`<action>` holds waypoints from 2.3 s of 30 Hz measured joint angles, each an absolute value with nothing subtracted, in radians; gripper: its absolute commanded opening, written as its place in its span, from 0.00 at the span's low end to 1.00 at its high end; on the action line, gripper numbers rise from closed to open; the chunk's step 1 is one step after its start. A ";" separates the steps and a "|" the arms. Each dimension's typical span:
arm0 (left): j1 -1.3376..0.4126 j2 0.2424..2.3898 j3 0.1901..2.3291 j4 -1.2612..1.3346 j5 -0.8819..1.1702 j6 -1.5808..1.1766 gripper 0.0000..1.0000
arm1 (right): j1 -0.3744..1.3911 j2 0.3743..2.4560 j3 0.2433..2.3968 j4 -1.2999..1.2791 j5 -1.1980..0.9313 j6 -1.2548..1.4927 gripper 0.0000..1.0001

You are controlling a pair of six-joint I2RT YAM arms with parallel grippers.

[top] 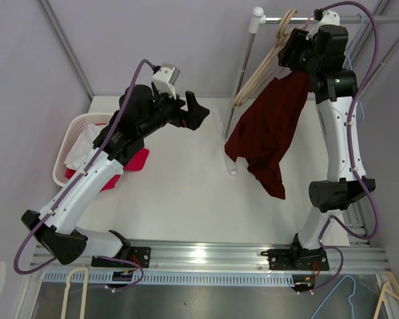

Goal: Remove the t-shirt from the hanger

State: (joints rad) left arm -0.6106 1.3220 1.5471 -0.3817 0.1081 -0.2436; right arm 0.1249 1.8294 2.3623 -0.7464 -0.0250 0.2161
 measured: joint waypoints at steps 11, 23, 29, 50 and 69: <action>-0.614 1.321 1.547 -0.375 0.107 -0.242 1.00 | 0.178 1.830 2.368 -0.752 0.181 0.176 0.57; -0.616 1.319 1.547 -0.375 0.097 -0.234 0.99 | 0.176 1.868 2.450 -0.750 0.315 0.126 0.51; -0.616 1.319 1.547 -0.375 0.085 -0.234 0.99 | 0.173 1.902 2.458 -0.747 0.333 0.117 0.46; -0.630 1.319 1.547 -0.375 0.058 -0.208 0.99 | 0.178 1.922 2.443 -0.614 0.452 -0.022 0.00; -0.861 1.164 1.435 -0.296 -0.109 -0.118 0.99 | 0.281 1.561 2.133 -0.507 0.544 -0.031 0.00</action>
State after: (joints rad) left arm -0.8612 1.1637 1.4353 -0.2962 -0.1093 -0.1184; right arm 0.2806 1.5608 2.1330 -0.5072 0.5442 -0.0311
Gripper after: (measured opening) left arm 0.994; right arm 0.036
